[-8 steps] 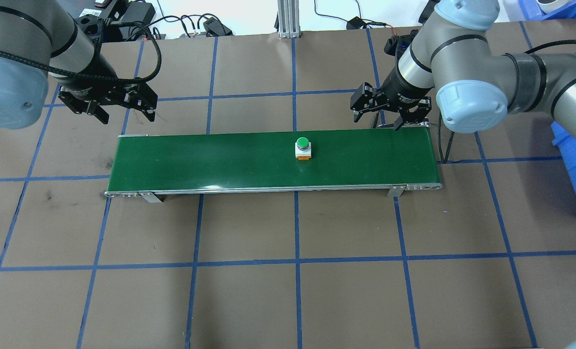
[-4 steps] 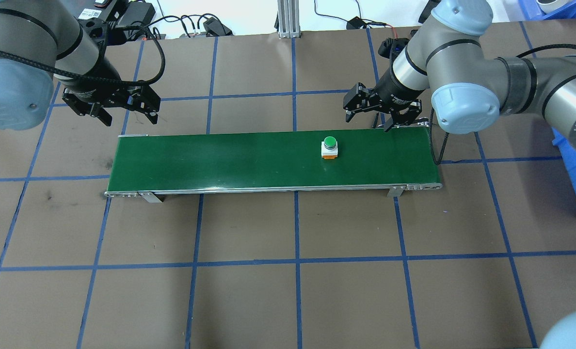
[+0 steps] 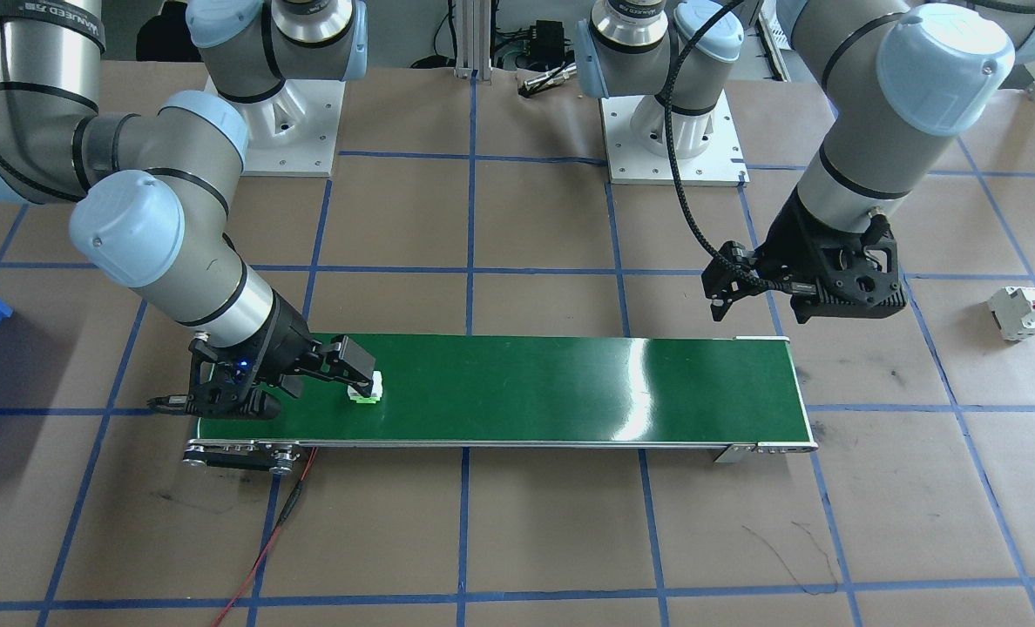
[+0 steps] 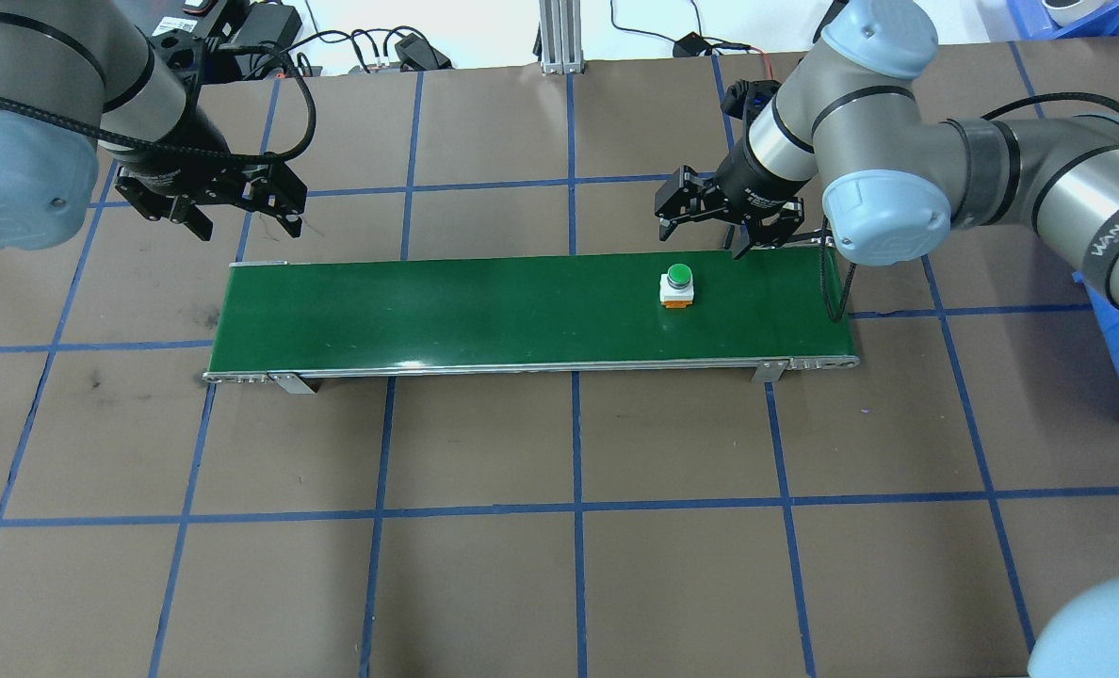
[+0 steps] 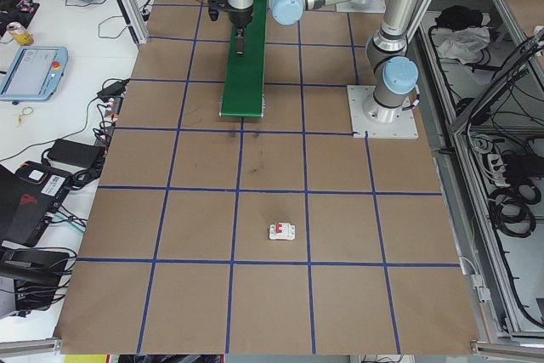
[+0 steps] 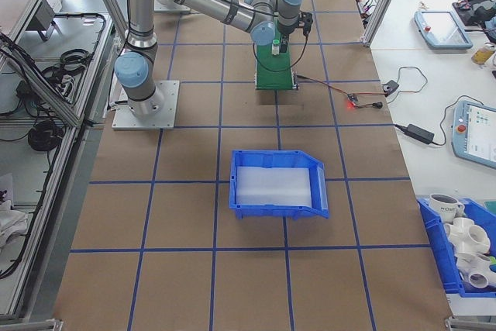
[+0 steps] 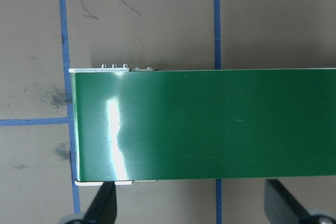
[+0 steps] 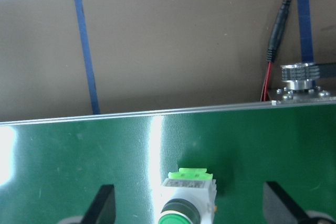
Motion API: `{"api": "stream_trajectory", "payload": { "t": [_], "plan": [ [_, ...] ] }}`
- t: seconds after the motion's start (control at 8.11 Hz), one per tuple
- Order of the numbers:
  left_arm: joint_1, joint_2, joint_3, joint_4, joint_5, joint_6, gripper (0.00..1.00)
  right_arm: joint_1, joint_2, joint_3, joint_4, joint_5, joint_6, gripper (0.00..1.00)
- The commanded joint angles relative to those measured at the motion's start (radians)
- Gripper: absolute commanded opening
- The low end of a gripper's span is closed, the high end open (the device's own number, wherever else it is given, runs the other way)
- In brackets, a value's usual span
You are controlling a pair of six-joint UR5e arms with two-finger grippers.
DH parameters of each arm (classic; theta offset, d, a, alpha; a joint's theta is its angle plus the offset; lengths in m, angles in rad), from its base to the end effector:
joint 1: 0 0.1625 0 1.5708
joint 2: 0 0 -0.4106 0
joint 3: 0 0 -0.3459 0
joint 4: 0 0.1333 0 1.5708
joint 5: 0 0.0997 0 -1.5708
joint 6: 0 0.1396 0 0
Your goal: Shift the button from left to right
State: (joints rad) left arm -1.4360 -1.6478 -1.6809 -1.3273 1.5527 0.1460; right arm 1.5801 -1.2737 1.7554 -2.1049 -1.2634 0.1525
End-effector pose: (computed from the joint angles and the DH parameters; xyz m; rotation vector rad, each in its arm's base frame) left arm -0.0702 -0.4928 0.3738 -0.0183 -3.1302 0.0914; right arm 0.1805 -0.5316 0.2672 0.1910 2.8244 -0.0385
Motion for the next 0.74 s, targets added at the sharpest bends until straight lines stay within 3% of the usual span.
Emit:
{"api": "stream_trajectory", "payload": {
  "t": [0.0, 0.12, 0.25, 0.37, 0.49, 0.62],
  "plan": [
    [0.002, -0.001, 0.003, 0.0, 0.0, -0.005, 1.0, 0.017, 0.03, 0.039, -0.003, -0.086, -0.014, 0.97],
    [0.003, -0.001, -0.002, 0.0, 0.004, 0.001, 1.0, 0.017, 0.031, 0.041, -0.003, -0.153, -0.034, 0.88],
    [0.002, 0.002, 0.004, 0.0, 0.07, -0.017, 1.0, 0.018, 0.033, 0.045, 0.008, -0.175, -0.033, 0.78],
    [0.002, 0.012, 0.003, 0.003, 0.178, -0.017, 1.0, 0.017, 0.031, 0.049, 0.02, -0.215, -0.043, 0.49],
    [-0.001, 0.023, 0.001, 0.007, 0.207, -0.031, 1.0, 0.017, 0.021, 0.046, 0.046, -0.308, -0.074, 0.15],
    [-0.013, 0.02, 0.006, 0.01, 0.204, -0.029, 1.0, 0.014, 0.016, 0.038, 0.066, -0.339, -0.117, 0.0]
  ]
}}
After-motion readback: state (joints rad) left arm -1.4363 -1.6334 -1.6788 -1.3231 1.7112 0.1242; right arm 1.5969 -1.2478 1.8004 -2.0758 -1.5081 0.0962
